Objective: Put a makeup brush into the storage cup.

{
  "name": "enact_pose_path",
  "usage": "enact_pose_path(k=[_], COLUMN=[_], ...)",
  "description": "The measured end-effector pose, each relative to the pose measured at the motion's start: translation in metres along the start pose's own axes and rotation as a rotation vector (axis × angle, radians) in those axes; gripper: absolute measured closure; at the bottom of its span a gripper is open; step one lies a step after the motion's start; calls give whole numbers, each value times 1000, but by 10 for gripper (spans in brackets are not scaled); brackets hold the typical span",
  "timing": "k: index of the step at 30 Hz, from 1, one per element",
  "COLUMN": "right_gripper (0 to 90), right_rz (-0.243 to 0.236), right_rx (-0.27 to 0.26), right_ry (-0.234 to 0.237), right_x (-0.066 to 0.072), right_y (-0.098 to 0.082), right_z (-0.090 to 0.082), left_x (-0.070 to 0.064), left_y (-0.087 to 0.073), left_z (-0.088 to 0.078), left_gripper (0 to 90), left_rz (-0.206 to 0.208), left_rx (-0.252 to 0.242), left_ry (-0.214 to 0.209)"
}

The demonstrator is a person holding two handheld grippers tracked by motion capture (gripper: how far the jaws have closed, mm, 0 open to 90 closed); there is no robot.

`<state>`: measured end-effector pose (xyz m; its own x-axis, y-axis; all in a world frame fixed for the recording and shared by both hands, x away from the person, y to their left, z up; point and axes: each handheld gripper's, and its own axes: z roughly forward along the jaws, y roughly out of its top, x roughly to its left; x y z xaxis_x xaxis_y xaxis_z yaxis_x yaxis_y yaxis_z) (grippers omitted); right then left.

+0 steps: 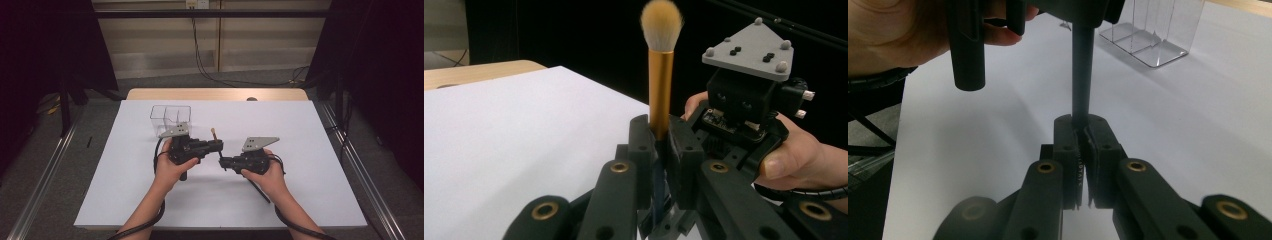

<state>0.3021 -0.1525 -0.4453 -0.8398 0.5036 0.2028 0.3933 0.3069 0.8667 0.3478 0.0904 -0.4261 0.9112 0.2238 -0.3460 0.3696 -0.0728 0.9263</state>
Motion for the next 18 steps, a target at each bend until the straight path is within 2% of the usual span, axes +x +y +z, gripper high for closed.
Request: enact_pose_path(k=[7, 18], right_gripper=[846, 842], right_rz=[8, 12], right_rx=[-5, -21], right_ry=[8, 13], right_x=[1, 1], right_y=[0, -1], right_z=[4, 7], left_x=[-1, -2], left_y=[-1, -1], left_z=[2, 2], left_gripper=[828, 830], left_rz=[13, 21], left_rx=[-5, -15], left_ry=[-9, 5])
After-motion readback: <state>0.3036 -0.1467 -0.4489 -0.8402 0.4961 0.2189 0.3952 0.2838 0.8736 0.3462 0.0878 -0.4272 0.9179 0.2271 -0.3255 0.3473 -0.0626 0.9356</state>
